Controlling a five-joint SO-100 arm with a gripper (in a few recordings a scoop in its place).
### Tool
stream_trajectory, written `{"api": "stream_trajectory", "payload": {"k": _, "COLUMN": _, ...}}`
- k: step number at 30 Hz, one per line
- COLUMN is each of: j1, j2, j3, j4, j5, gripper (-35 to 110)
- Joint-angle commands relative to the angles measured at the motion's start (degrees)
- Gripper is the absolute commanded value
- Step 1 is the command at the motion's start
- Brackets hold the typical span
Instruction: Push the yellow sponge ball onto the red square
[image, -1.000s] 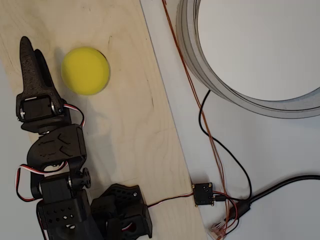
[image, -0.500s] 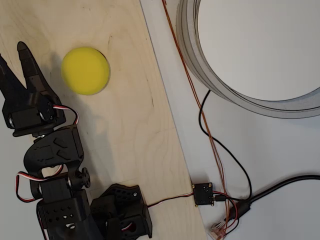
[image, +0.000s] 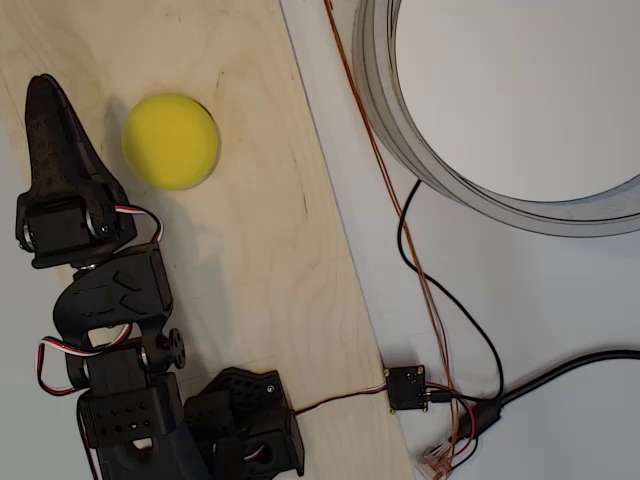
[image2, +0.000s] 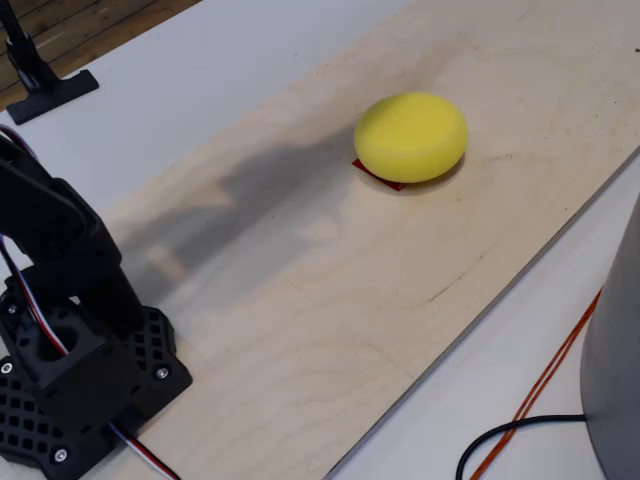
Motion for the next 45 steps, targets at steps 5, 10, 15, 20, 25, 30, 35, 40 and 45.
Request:
{"api": "stream_trajectory", "payload": {"k": 5, "j1": -1.93, "j2": 3.16, "j3": 7.56, "j4": -6.68, "j5": -2.81, "gripper": 45}}
{"api": "stream_trajectory", "payload": {"k": 10, "j1": -1.49, "j2": 3.52, "j3": 7.56, "j4": -7.38, "j5": -4.31, "gripper": 44}}
{"api": "stream_trajectory", "payload": {"k": 15, "j1": -1.49, "j2": 3.6, "j3": 4.39, "j4": -8.0, "j5": -5.71, "gripper": 0}}
{"api": "stream_trajectory", "payload": {"k": 20, "j1": 0.44, "j2": 1.32, "j3": 5.1, "j4": -8.26, "j5": -0.35, "gripper": -1}}
{"api": "stream_trajectory", "payload": {"k": 25, "j1": -1.67, "j2": 3.78, "j3": 12.39, "j4": -16.44, "j5": -1.14, "gripper": 29}}
{"api": "stream_trajectory", "payload": {"k": 30, "j1": -2.37, "j2": 6.5, "j3": 16.44, "j4": -18.63, "j5": -3.87, "gripper": 39}}
{"api": "stream_trajectory", "payload": {"k": 35, "j1": -1.93, "j2": 7.12, "j3": 15.47, "j4": -18.63, "j5": -3.25, "gripper": 19}}
{"api": "stream_trajectory", "payload": {"k": 40, "j1": 0.18, "j2": 3.52, "j3": 12.83, "j4": -18.02, "j5": 2.37, "gripper": -1}}
{"api": "stream_trajectory", "payload": {"k": 45, "j1": 0.26, "j2": 1.93, "j3": 12.13, "j4": -18.11, "j5": 1.76, "gripper": -1}}
